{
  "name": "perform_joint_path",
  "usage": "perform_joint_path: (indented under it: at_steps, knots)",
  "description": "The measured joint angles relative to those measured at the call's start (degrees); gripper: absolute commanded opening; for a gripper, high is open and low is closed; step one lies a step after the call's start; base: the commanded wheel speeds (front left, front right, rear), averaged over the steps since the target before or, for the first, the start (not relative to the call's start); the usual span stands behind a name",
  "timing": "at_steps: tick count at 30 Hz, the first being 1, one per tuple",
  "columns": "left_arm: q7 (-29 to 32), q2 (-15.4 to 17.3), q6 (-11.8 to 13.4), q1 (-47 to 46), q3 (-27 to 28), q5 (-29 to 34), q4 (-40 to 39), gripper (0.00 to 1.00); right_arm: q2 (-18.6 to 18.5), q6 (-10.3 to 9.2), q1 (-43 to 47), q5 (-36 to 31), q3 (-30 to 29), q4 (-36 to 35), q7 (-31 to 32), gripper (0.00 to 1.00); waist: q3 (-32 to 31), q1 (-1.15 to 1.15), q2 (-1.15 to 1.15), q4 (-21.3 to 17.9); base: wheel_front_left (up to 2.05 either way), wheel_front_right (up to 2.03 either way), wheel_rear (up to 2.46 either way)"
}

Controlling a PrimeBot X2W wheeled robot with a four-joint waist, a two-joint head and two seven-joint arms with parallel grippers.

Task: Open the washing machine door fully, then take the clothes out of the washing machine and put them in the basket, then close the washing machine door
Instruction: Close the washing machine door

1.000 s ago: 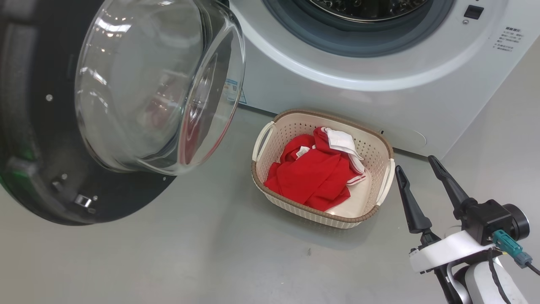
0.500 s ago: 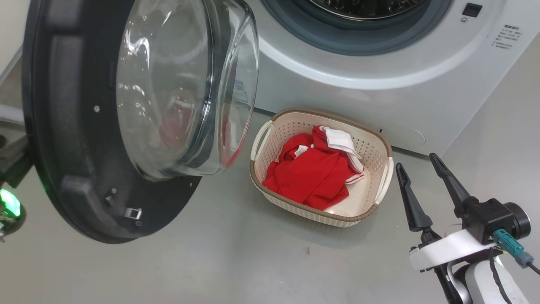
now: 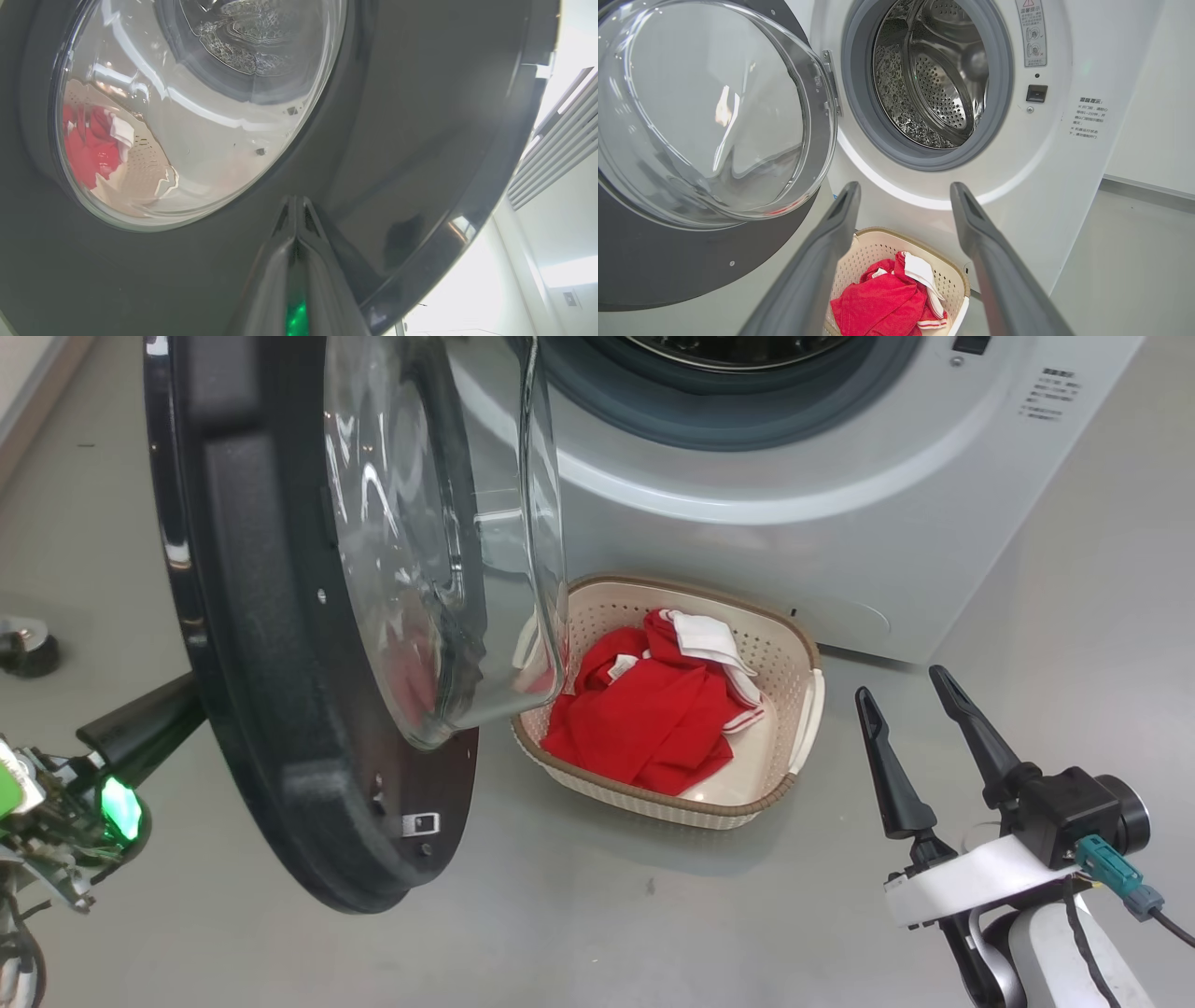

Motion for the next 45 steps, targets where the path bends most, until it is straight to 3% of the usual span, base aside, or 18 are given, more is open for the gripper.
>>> perform_joint_path:
  at_steps: [22,45]
  knots:
    - [0.6,-1.8,0.8,1.8,-2.6,0.1,-7.0,0.0,2.6,-0.02,-2.0,1.4,0.9,1.7,-1.5,1.0,1.1,0.0,0.0,-13.1,0.0,0.0,0.0]
    - [-3.6,-4.6,2.9,-1.0,-5.2,3.6,-7.0,0.0,3.5,0.01,-3.3,2.5,2.4,3.7,-1.8,1.0,2.6,0.0,0.0,-24.9,0.0,0.0,0.0]
